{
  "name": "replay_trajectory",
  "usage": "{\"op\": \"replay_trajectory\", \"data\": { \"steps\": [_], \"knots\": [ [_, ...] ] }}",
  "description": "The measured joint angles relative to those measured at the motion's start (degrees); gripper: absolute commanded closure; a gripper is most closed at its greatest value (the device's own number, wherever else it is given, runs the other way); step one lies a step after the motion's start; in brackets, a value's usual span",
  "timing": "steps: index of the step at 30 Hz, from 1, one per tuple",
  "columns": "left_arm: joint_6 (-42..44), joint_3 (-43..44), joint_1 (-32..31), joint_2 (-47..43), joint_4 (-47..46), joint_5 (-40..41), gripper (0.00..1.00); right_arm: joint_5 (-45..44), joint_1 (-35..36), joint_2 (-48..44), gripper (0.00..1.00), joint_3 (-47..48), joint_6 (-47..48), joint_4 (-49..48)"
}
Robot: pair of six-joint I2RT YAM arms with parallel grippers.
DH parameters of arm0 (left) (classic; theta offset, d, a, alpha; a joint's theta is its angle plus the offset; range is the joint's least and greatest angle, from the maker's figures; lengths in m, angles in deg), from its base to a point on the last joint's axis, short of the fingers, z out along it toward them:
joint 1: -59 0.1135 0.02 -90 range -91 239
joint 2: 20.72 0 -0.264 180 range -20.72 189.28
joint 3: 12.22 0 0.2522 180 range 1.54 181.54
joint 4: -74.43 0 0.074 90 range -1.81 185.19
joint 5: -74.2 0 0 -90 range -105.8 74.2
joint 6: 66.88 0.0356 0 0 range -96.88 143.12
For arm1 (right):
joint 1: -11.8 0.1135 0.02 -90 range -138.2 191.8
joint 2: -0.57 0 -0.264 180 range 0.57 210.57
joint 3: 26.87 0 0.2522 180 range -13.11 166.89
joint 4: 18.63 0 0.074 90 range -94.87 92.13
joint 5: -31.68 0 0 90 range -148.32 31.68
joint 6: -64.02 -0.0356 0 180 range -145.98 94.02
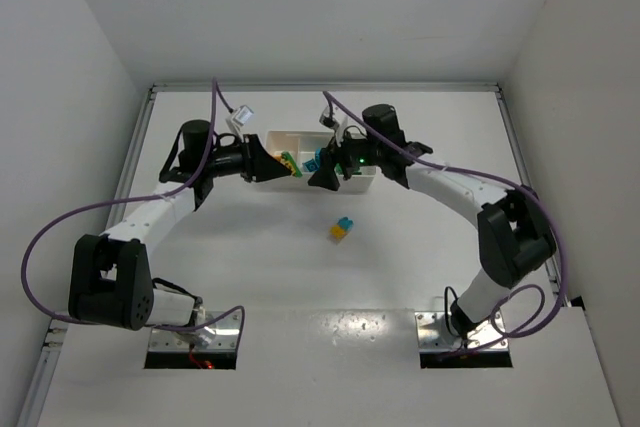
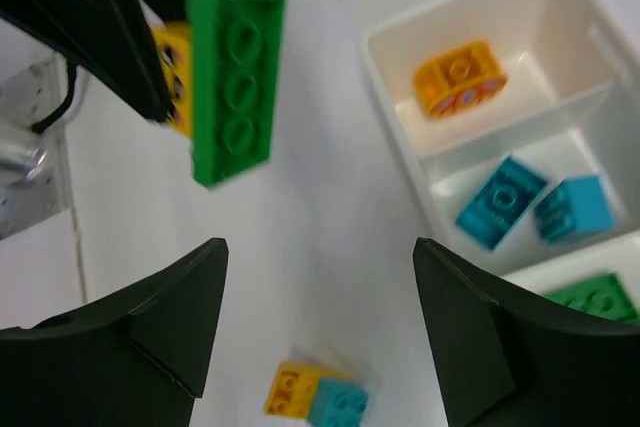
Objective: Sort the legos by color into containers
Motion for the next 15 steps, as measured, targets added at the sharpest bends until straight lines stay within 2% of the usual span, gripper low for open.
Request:
{"op": "replay_trajectory", "data": {
  "steps": [6, 15],
  "knots": [
    [-7.76, -0.31, 0.02, 0.00, -4.13, 2.43, 1.00, -9.49, 5.18, -2.73, 0.28, -1.49, -2.08, -8.87],
    [-15.50, -0.46, 0.02, 0.00, -10.32, 3.02, 1.00, -16.94, 6.58, -2.73, 0.34, -2.73, -2.62, -12.22]
  ]
}}
